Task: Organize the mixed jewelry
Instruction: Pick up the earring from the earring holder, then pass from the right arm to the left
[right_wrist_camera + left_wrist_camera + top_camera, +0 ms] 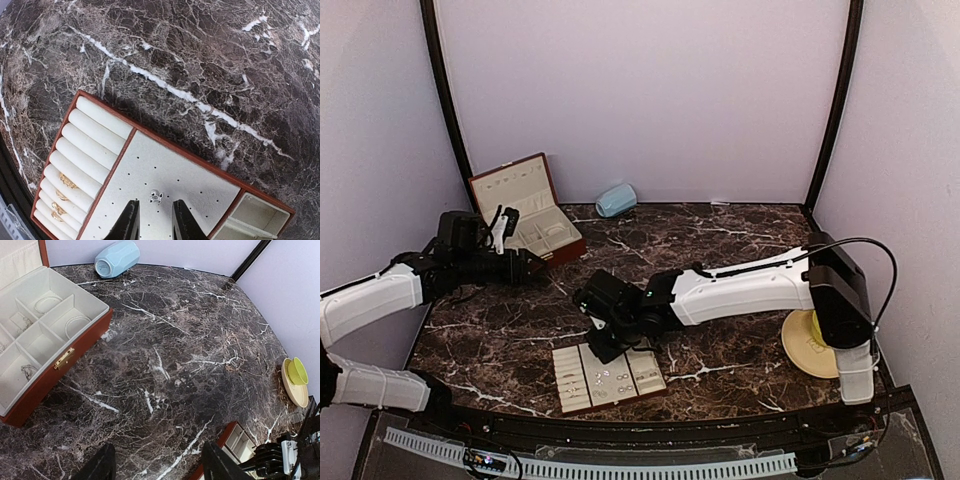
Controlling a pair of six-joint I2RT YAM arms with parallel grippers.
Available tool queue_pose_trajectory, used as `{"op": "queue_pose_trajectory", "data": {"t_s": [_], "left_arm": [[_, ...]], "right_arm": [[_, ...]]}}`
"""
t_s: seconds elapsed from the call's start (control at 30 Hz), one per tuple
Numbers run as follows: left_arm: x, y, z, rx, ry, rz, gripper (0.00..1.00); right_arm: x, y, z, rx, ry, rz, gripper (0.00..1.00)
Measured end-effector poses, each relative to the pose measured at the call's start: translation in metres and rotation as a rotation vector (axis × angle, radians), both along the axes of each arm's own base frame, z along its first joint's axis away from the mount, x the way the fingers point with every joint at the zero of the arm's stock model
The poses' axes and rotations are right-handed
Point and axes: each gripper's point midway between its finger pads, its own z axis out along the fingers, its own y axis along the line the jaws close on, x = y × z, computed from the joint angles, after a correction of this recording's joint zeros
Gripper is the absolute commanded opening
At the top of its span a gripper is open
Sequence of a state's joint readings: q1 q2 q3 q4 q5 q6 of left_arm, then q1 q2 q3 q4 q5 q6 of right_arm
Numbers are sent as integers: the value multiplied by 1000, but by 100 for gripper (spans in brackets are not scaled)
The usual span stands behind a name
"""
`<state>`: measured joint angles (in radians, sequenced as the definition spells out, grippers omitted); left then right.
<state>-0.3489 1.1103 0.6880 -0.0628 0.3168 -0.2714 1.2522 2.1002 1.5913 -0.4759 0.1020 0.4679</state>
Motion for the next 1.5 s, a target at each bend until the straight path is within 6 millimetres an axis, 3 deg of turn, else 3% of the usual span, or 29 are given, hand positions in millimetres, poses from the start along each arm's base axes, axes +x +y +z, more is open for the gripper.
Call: {"op": "queue_pose_trajectory", "data": {"t_s": [0.3,0.57,0.83,0.97,1.07,1.23,1.37,1.5], "left_arm": [[0,0,1,-1,-1,-1,62],[0,0,1,-2,-1,-3,62],[-2,-2,2,-7,-4,-14,62],[-7,-7,13,-41,-50,-53,64],[-15,-12,23,-74,-112,-96,65],[-36,-23,45,-146,-274,-193,65],[-60,-47,58,-166,-382,-313,64],[-83,-74,61,-164,-457,-418,62]], "right_arm": [[2,5,-11,-22,-2,2,16],[3,2,-15,-48,-8,-1,0],[5,2,-14,-50,-16,-10,0],[7,-3,-12,-15,-11,-34,0],[8,-16,-2,44,22,-61,0],[29,-38,45,280,90,-132,0],[41,-49,78,504,149,-159,0],[32,-50,96,684,236,-112,0]]}}
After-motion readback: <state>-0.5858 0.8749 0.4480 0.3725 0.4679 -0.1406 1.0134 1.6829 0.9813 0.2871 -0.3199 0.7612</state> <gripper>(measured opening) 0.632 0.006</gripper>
